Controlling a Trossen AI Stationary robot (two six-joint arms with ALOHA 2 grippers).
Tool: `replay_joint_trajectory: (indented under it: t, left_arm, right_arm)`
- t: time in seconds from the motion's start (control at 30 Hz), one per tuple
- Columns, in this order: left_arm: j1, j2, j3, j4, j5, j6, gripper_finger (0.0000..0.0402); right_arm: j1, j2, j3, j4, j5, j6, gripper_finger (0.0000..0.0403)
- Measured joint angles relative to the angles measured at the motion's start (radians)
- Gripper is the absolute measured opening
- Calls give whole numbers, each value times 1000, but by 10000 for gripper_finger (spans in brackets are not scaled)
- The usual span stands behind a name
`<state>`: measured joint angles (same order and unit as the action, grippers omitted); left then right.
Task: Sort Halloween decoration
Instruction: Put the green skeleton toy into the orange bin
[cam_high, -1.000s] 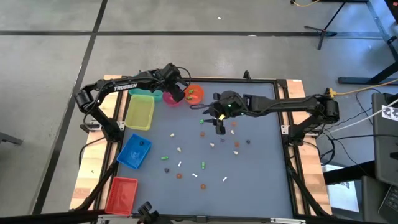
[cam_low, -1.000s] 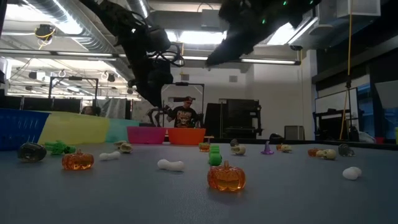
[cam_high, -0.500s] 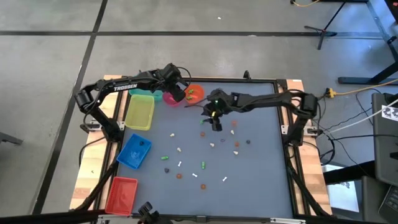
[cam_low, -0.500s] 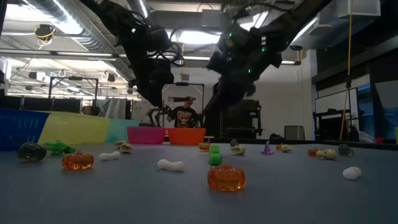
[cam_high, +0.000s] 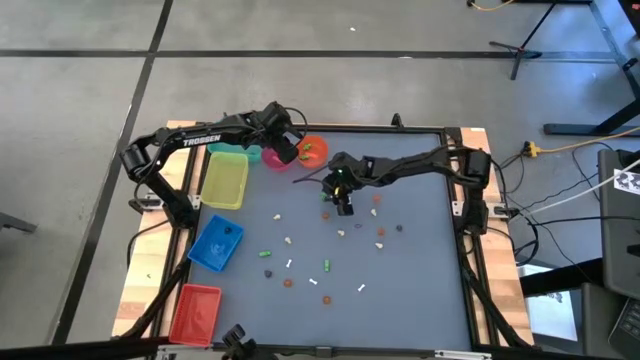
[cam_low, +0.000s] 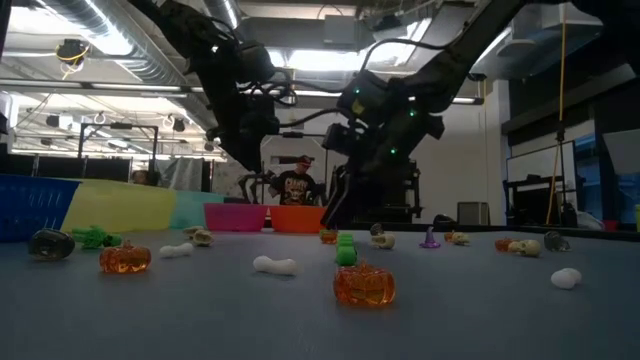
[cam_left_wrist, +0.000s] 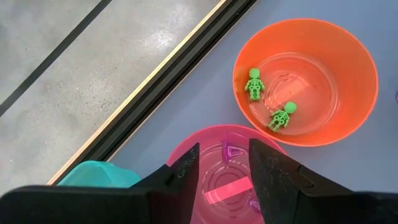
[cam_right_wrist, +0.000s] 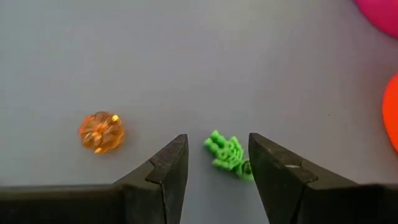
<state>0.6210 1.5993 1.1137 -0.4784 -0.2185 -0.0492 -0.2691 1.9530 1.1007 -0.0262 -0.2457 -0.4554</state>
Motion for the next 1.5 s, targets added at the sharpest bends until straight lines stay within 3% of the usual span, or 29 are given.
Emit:
replay_joint_trajectory:
  t: [0.67, 1.13, 1.5]
  left_arm:
    - [-6, 0, 0, 2, 3, 0, 123]
    - [-6, 0, 0, 1, 3, 0, 123]
    - [-6, 0, 0, 1, 2, 0, 123]
  right_arm:
    - [-1, 23, 4, -57, 47, 64, 163]
    - [0, 23, -1, -40, 44, 64, 48]
    - [0, 24, -1, -33, 47, 62, 30]
